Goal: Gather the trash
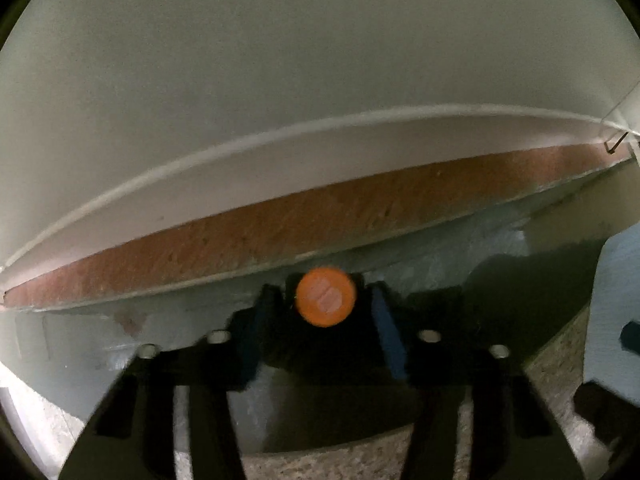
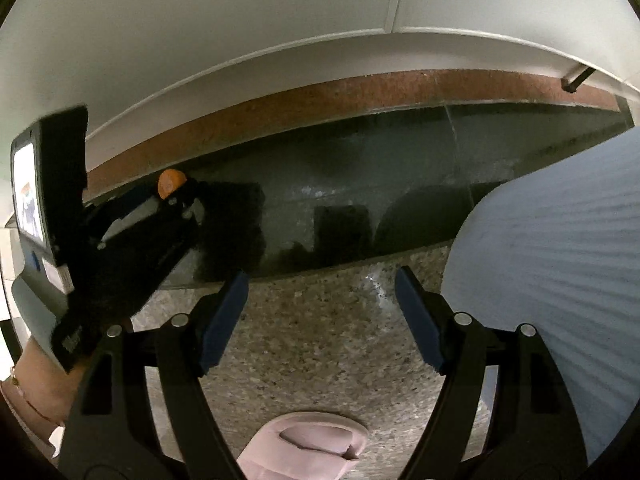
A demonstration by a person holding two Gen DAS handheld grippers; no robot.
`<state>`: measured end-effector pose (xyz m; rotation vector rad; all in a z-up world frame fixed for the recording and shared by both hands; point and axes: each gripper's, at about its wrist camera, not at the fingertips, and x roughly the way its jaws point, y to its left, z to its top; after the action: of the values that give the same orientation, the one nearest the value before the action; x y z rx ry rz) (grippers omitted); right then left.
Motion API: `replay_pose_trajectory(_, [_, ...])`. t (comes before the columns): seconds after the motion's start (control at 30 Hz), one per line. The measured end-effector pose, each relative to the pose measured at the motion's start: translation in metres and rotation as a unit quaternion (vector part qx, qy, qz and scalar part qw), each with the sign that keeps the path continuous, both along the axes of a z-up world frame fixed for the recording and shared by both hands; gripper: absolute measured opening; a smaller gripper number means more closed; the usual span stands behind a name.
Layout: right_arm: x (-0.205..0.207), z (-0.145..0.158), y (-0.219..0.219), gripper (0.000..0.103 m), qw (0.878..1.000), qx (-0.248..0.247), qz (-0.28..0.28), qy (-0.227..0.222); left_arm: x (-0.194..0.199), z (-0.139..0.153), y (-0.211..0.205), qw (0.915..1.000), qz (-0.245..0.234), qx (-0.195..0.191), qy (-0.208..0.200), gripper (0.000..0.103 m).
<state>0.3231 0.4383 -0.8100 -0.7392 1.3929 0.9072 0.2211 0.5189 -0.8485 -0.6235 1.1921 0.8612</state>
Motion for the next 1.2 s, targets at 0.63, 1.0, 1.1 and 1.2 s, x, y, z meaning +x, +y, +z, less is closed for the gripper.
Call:
replay_pose_trajectory(0.63, [-0.04,0.193,-0.013,0.075,0.983,0.164,0.066,-0.057,-0.045,0.253,-0.028,0.9858,-0.007,0.069,-0.153,0.028])
replay_pose_trajectory(1.0, [0.091,0.262,-0.205,0.076,0.915,0.08,-0.341,-0.201,0.11,0.342,-0.123,0.947,-0.223,0.021,-0.23,0.028])
replay_pose_trajectory(1.1, [0.108,0.238,-0.233,0.076,0.909,0.034,-0.373,-0.181,0.139,0.32,-0.152,0.9479,-0.249,-0.013,-0.198,0.028])
replay_pose_trajectory(1.2, [0.113,0.221,-0.242,0.076,0.911,0.005,-0.381,-0.155,0.166,0.307,-0.168,0.9502,-0.274,-0.016,-0.147,0.028])
